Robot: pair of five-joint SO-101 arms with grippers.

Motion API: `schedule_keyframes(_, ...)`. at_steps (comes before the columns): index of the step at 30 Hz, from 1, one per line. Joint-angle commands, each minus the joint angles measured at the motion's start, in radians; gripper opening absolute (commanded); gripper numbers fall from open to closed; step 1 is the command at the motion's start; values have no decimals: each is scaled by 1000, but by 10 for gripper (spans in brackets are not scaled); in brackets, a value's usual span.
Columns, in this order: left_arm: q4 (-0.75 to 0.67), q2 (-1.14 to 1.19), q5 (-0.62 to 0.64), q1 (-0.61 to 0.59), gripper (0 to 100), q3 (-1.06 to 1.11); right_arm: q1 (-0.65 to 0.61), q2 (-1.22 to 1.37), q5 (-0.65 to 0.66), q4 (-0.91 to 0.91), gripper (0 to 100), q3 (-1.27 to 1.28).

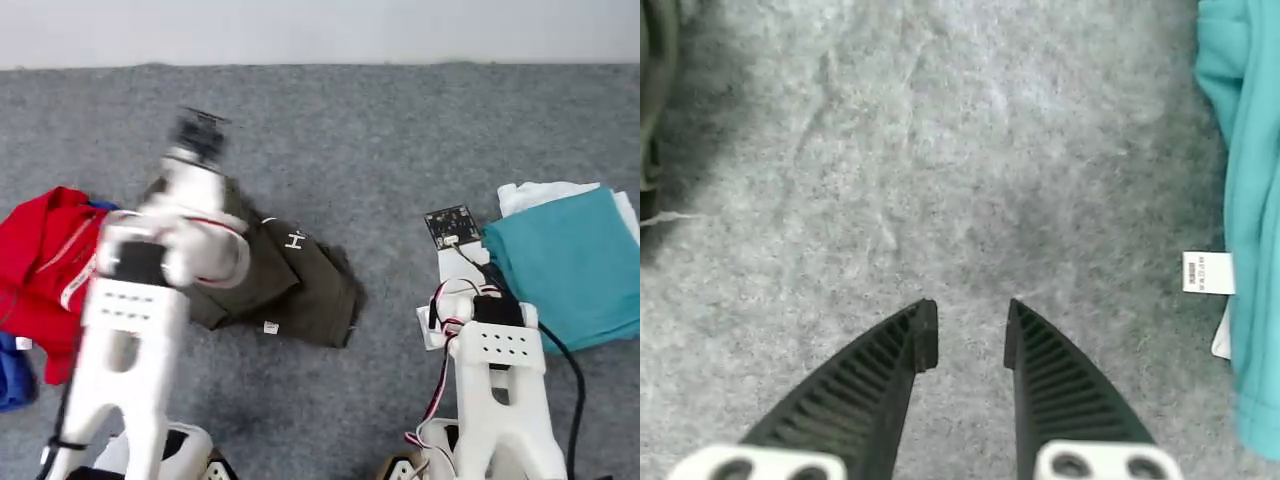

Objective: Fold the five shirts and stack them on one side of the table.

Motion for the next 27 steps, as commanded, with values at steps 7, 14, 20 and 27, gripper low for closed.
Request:
schedule_keyframes(7, -222, -20, -61, 114, 246, 229, 2, -5, 11, -12, 126, 23)
schedule_keyframes(14, -324, -17, -60, 114, 246, 326, 2, -5, 11, -12, 126, 25)
schedule_keyframes(20, -387, 123, -60, 124, 246, 315, 2, -5, 11, -8, 126, 25)
schedule_keyframes(27, -382, 367, -60, 130, 246, 145, 2, -5, 11, -5, 126, 25)
